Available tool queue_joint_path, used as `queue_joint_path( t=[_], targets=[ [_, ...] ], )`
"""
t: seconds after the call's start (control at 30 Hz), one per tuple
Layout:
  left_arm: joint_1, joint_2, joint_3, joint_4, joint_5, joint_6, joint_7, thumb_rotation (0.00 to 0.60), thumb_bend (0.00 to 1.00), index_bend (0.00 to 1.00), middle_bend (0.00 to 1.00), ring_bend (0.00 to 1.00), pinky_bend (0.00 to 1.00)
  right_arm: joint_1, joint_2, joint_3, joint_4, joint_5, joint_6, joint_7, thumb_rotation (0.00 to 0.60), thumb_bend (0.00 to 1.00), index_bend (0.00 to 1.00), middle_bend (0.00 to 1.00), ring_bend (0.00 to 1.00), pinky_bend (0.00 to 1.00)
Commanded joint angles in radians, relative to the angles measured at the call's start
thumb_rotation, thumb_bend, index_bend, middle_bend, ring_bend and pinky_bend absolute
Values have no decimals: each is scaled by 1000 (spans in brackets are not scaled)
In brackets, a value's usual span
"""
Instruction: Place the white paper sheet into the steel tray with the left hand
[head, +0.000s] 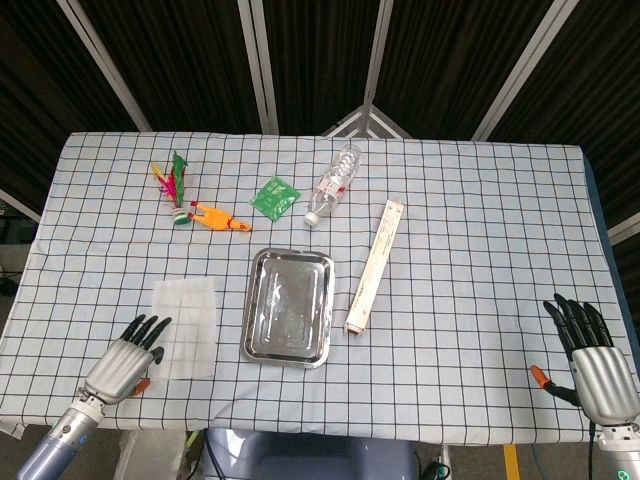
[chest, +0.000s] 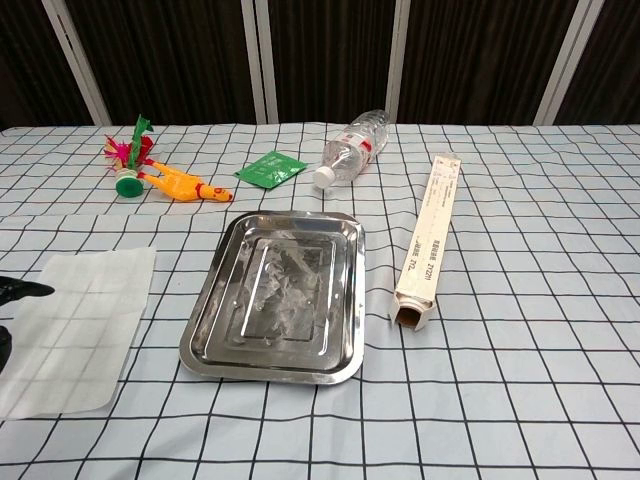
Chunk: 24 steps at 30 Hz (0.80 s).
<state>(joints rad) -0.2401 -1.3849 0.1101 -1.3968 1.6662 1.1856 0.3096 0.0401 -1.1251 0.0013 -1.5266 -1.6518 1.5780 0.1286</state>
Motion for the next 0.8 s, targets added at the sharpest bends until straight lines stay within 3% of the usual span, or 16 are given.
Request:
queue_joint_path(
  t=[0.03,0.8],
  targets=[
    [-2,-4,0,1,-5,-3,3,600,267,478,0,0,0,0,0,0,0,0,0,0,600,290,0,0,0,0],
    [-14,-28,2,-2,-29,-5,-5,600,406,527,0,0,0,-1,2,0,-2,2,0,2,600,291,0,0,0,0]
  ],
)
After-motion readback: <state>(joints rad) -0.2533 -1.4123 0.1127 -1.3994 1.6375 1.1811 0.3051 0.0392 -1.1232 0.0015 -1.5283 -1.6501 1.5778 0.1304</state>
